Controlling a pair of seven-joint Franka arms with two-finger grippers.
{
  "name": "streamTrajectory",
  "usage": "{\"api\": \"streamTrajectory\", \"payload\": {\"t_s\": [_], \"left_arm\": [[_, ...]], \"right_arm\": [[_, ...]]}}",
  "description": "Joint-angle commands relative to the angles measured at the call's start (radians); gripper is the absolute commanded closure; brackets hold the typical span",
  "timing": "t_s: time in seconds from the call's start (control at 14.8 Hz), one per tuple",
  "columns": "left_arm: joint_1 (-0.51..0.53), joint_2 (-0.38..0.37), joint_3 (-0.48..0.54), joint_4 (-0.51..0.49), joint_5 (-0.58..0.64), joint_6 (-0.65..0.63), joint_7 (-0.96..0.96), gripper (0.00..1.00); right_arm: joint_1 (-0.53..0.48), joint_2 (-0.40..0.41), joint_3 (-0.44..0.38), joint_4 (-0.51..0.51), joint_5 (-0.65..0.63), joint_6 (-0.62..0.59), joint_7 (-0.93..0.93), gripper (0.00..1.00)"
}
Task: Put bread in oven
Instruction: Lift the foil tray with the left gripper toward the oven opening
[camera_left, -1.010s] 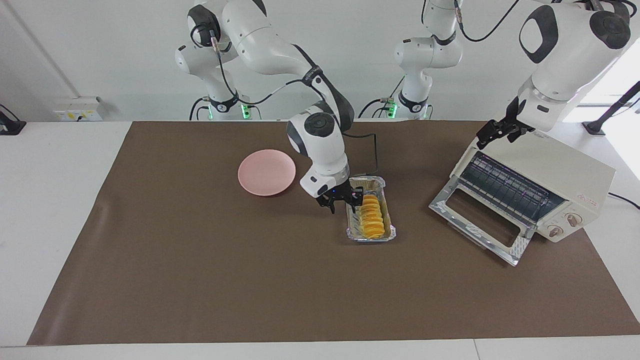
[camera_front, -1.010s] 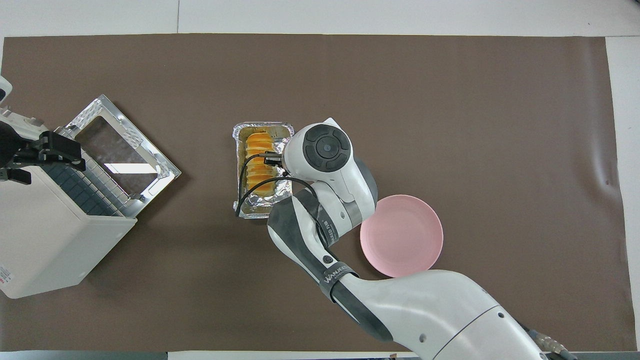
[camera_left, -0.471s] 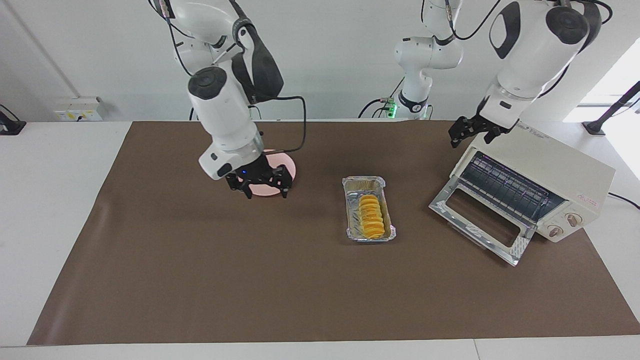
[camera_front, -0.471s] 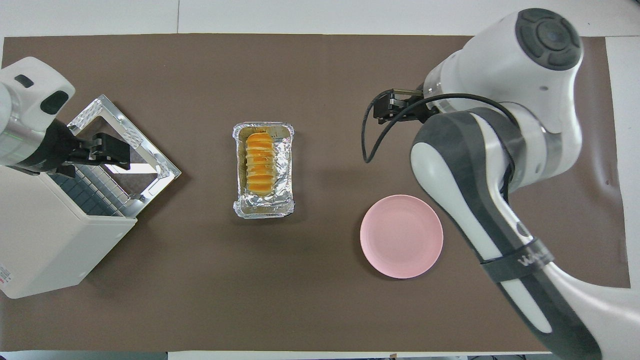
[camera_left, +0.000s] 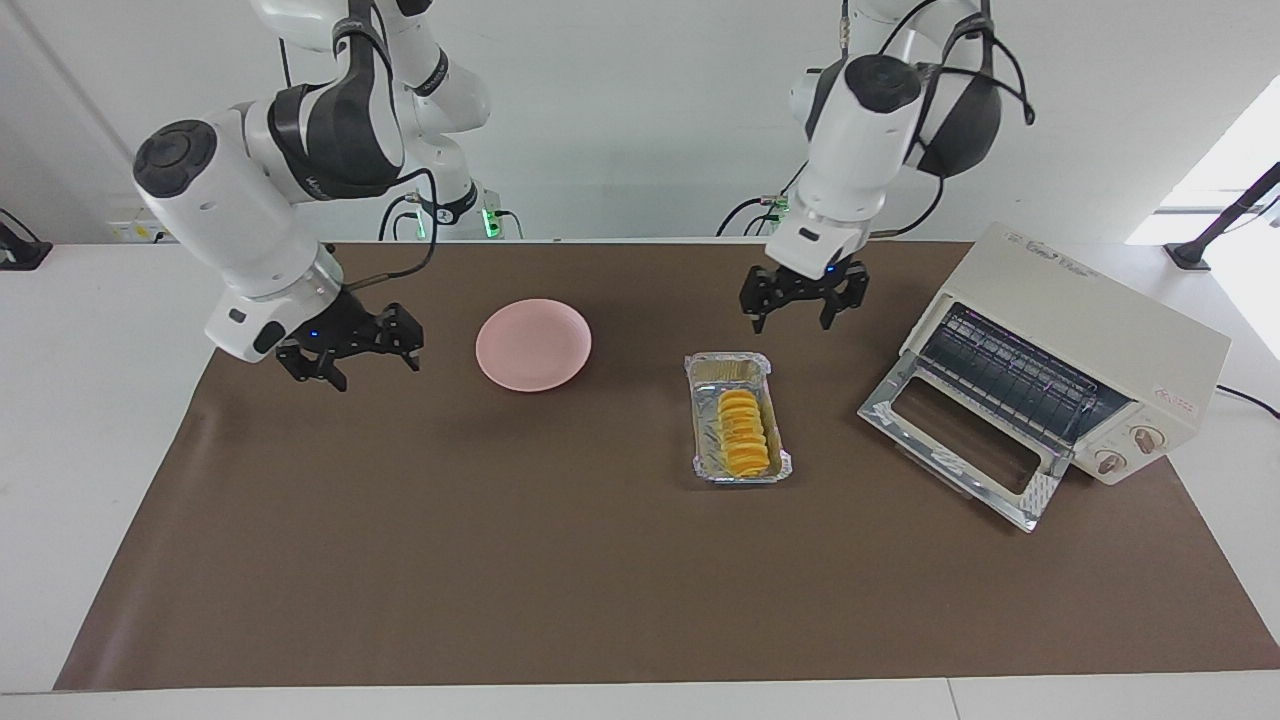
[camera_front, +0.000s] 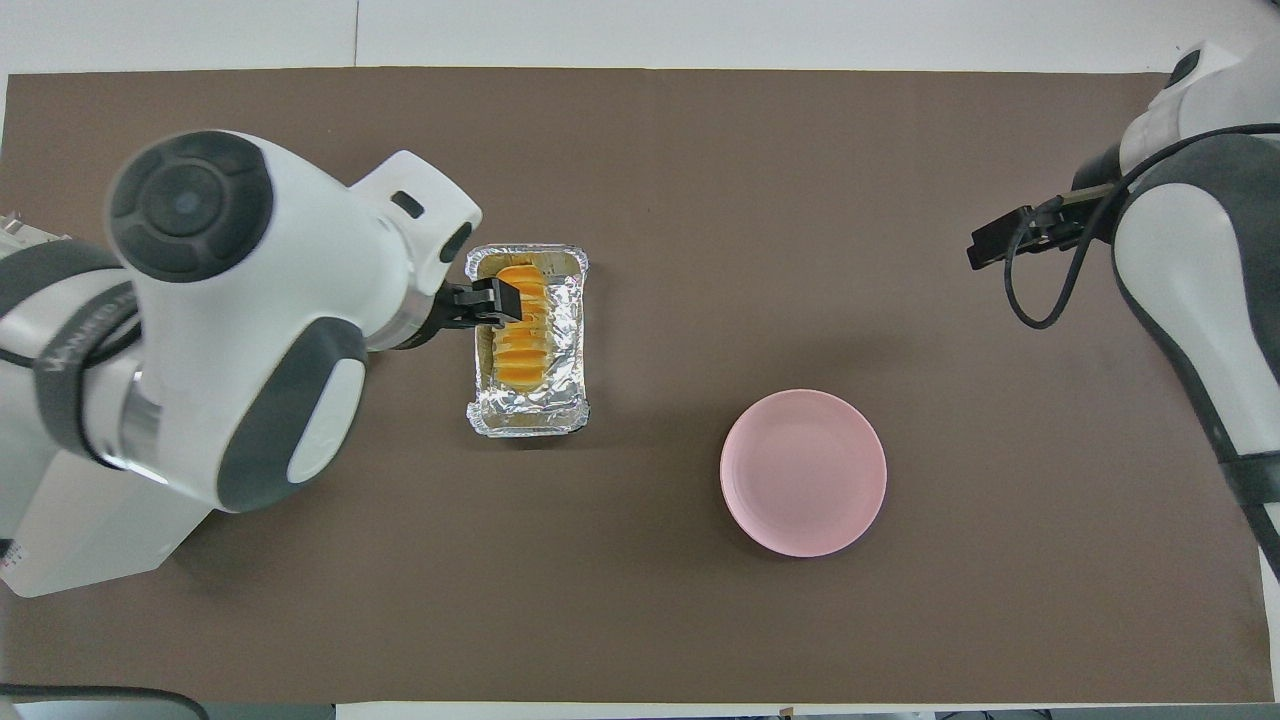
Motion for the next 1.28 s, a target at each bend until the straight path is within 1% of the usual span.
{"api": "streamTrajectory", "payload": {"t_s": [0.0,0.13,0.27,0.34,0.47,0.67,0.88,0.94,1.08,1.14,1.21], "left_arm": [[-0.055,0.101,0.017,-0.033,-0.01,0.163,-0.021,0.0],[-0.088,0.169,0.019,-0.04,-0.01,0.229,-0.02,0.0],[-0.095,0.201,0.019,-0.038,-0.01,0.244,-0.021,0.0],[-0.116,0.235,0.019,-0.038,-0.01,0.263,-0.029,0.0],[-0.136,0.276,0.02,-0.038,-0.01,0.327,-0.052,0.0],[-0.145,0.28,0.019,-0.052,-0.01,0.33,-0.057,0.0],[-0.145,0.303,0.019,-0.053,-0.01,0.358,-0.084,0.0],[-0.145,0.303,0.019,-0.055,-0.01,0.358,-0.099,0.1],[-0.154,0.297,0.019,-0.087,-0.01,0.358,-0.107,0.22],[-0.159,0.297,0.019,-0.09,-0.01,0.358,-0.109,0.36],[-0.159,0.297,0.019,-0.089,-0.01,0.356,-0.109,0.62]], "right_arm": [[-0.03,-0.069,0.017,-0.031,-0.055,-0.074,-0.036,0.0],[-0.038,-0.13,0.017,-0.066,-0.072,-0.112,-0.033,0.0],[-0.03,-0.196,0.017,-0.122,-0.1,-0.119,-0.018,0.0],[-0.03,-0.22,0.017,-0.152,-0.1,-0.119,0.017,0.0],[-0.032,-0.228,0.017,-0.161,-0.099,-0.119,0.111,0.0],[-0.038,-0.228,0.019,-0.157,-0.094,-0.116,0.143,0.0],[-0.041,-0.228,0.02,-0.158,-0.103,-0.116,0.162,0.0],[-0.044,-0.228,0.02,-0.16,-0.112,-0.108,0.162,0.0],[-0.052,-0.228,0.023,-0.163,-0.129,-0.102,0.16,0.0],[-0.052,-0.23,0.025,-0.161,-0.129,-0.106,0.159,0.0],[-0.048,-0.23,0.025,-0.161,-0.129,-0.108,0.157,0.0]]}}
